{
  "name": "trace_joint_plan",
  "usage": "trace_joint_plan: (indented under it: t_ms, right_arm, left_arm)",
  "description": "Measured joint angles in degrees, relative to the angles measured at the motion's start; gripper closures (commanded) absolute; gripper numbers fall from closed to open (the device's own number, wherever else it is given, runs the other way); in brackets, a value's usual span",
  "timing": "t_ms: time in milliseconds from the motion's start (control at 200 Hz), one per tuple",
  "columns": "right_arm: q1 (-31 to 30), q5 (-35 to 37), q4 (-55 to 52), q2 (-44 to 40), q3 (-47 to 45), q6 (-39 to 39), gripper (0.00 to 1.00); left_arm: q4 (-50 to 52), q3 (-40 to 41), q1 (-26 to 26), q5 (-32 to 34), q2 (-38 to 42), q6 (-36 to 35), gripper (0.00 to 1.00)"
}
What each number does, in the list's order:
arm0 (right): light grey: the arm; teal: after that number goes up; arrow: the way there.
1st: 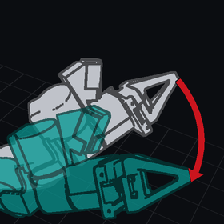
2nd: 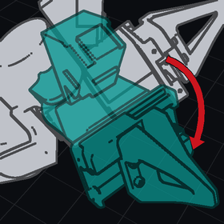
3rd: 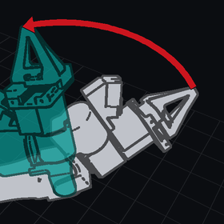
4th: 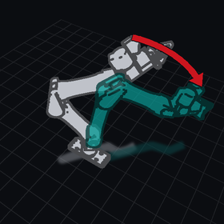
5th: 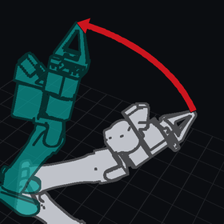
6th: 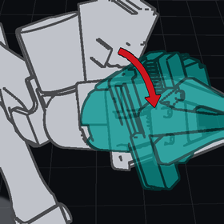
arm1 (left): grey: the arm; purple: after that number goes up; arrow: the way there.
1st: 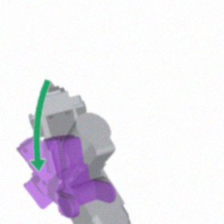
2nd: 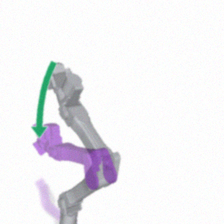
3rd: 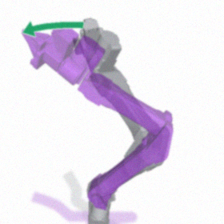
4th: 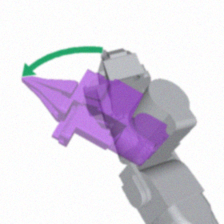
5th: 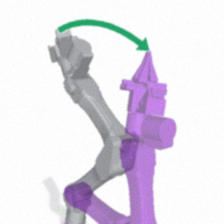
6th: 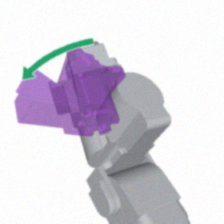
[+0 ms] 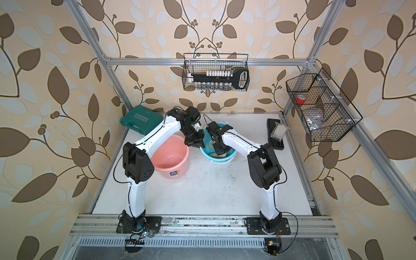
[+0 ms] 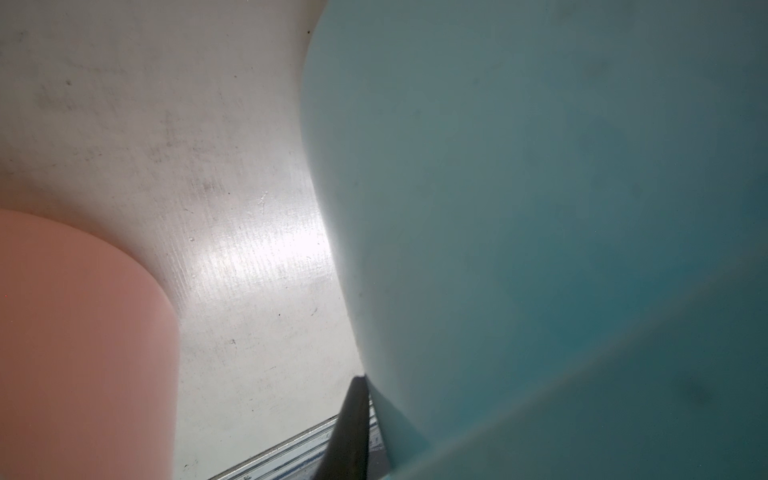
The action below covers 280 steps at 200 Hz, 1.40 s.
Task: Wipe the inside of the bucket with a cloth
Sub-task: Wipe the dirt from the inside of the bucket.
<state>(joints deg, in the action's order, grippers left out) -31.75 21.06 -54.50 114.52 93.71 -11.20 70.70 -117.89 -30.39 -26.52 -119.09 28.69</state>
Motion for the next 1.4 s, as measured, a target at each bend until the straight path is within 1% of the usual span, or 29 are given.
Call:
trace_joint_plan:
  t_ms: [200, 380, 560, 725, 800, 870, 990, 1080, 1205, 1305, 1400]
  right_arm:
    - [-0.02, 4.96, -0.37, 0.00, 2.54, 1.55, 1.00]
    - [-0.02, 7.10, 0.96, -1.22, 2.73, 2.54, 1.00]
    - [-0.07, 6.78, 7.76, -7.06, 0.17, 3.37, 1.00]
    - [0.28, 6.27, 17.55, -12.50, -3.85, 3.78, 1.00]
    - [0.26, 6.45, 18.73, -13.11, -4.52, 4.02, 1.00]
    - [0.15, 7.32, 17.84, -11.91, -3.26, 4.26, 1.00]
    - [0.00, 10.51, 13.97, -7.39, 1.90, 4.42, 1.00]
    - [-0.02, 13.64, 11.67, -6.10, 2.29, 4.39, 1.00]
    - [0.00, 17.42, 10.05, -6.75, 0.98, 4.39, 1.00]
    - [0.00, 19.91, 9.35, -8.72, -1.44, 4.24, 1.00]
    - [0.00, 20.55, 8.00, -10.78, -2.47, 3.72, 1.00]
  left_arm:
    - [-3.85, 2.93, 0.13, 0.70, 1.38, 0.35, 1.00]
    - [-6.34, 4.46, 0.37, 1.14, 1.84, 0.57, 1.00]
    - [-6.58, 4.50, 0.55, 0.31, 1.84, 1.11, 1.00]
    - [-3.32, 4.55, -0.63, -2.08, 1.84, 0.17, 1.00]
    - [-3.32, 4.55, -1.11, -2.14, 1.84, 0.22, 1.00]
    - [-3.39, 4.55, -1.09, -2.19, 1.84, 0.33, 1.00]
    - [-4.42, 4.52, -1.03, -1.79, 1.84, 1.07, 1.00]
    - [-4.57, 4.35, -1.07, -0.85, 1.84, 1.16, 1.00]
    - [-4.00, 3.08, -1.20, 1.49, 1.84, 1.09, 1.00]
    - [-2.54, 0.39, -1.20, 3.74, 1.77, 1.14, 1.00]
    - [-1.46, -1.95, -1.44, 6.08, 1.77, 1.22, 1.00]
